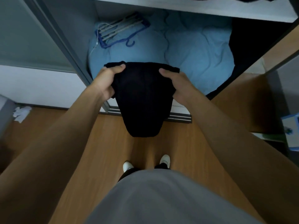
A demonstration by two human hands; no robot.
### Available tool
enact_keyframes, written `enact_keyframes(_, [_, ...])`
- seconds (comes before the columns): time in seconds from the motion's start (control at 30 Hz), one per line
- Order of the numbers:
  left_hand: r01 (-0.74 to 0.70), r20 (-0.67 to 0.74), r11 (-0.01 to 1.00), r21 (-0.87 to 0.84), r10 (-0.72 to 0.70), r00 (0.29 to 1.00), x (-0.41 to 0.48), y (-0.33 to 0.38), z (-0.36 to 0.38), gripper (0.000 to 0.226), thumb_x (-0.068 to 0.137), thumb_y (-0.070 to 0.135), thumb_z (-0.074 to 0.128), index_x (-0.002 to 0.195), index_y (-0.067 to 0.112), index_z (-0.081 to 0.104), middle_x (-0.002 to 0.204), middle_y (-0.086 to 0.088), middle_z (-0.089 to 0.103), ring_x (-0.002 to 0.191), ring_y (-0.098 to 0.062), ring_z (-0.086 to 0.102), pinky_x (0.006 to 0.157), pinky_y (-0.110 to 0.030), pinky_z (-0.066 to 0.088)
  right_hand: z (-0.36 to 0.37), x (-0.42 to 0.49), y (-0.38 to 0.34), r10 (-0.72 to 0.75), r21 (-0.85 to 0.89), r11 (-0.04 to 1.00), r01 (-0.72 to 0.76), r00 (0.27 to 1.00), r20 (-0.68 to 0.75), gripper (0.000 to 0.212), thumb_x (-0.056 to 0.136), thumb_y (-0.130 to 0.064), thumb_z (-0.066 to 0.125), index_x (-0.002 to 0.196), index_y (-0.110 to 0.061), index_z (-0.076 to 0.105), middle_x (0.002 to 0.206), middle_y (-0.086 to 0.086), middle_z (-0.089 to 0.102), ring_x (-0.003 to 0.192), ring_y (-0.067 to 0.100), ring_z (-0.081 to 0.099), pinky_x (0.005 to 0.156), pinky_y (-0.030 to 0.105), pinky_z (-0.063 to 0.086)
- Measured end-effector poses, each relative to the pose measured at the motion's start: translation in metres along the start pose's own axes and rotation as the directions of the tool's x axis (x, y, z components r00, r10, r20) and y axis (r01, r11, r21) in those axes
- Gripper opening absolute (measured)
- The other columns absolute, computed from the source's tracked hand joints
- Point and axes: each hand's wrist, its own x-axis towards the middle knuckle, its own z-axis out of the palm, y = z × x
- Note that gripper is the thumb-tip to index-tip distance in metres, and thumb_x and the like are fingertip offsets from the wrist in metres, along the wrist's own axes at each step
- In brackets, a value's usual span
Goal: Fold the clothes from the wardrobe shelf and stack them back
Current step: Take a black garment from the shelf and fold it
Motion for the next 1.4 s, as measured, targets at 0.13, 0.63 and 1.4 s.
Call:
enact_keyframes(0.13, [0.05, 0.154, 0.998, -0.032, -0.044, 0.987, -0.005, -0.005, -0.013, 0.03, 0.097, 0.027, 0.06, 0.122, 0.011, 0.066, 0.124, -0.009, 0.07, 0.115, -0.021, 0.067, 0.086, -0.029, 0.057, -0.004, 0.003, -0.005, 0.05, 0.116, 0.992, -0.048, 0.999, -0.015, 0.031, 0.092, -0.017, 0.069, 0.119, -0.002, 0.067, 0.112, 0.015, 0.072, 0.101, 0.03, 0.071, 0.076, 0.042, 0.061])
enact_keyframes(0.63, [-0.019, 0.079, 0.997, 0.068, 0.014, 0.997, 0.013, 0.004, -0.027, 0.042, 0.091, 0.039, 0.067, 0.122, 0.011, 0.065, 0.119, -0.009, 0.072, 0.112, -0.023, 0.068, 0.09, -0.033, 0.056, 0.021, 0.008, -0.003, 0.068, 0.273, 0.959, -0.08, 0.996, 0.053, 0.03, 0.094, -0.014, 0.065, 0.122, -0.004, 0.066, 0.117, 0.016, 0.071, 0.107, 0.032, 0.068, 0.082, 0.046, 0.06])
enact_keyframes(1.4, [-0.078, -0.188, 0.986, 0.144, 0.105, 0.977, 0.029, 0.0, -0.032, 0.071, 0.077, 0.036, 0.081, 0.138, 0.026, 0.046, 0.107, -0.002, 0.071, 0.087, -0.012, 0.075, 0.073, -0.026, 0.059, 0.018, 0.019, 0.008, 0.241, 0.161, 0.957, -0.242, 0.97, 0.025, 0.007, 0.091, 0.002, 0.065, 0.087, -0.004, 0.064, 0.088, 0.011, 0.068, 0.076, 0.021, 0.067, 0.048, 0.026, 0.056])
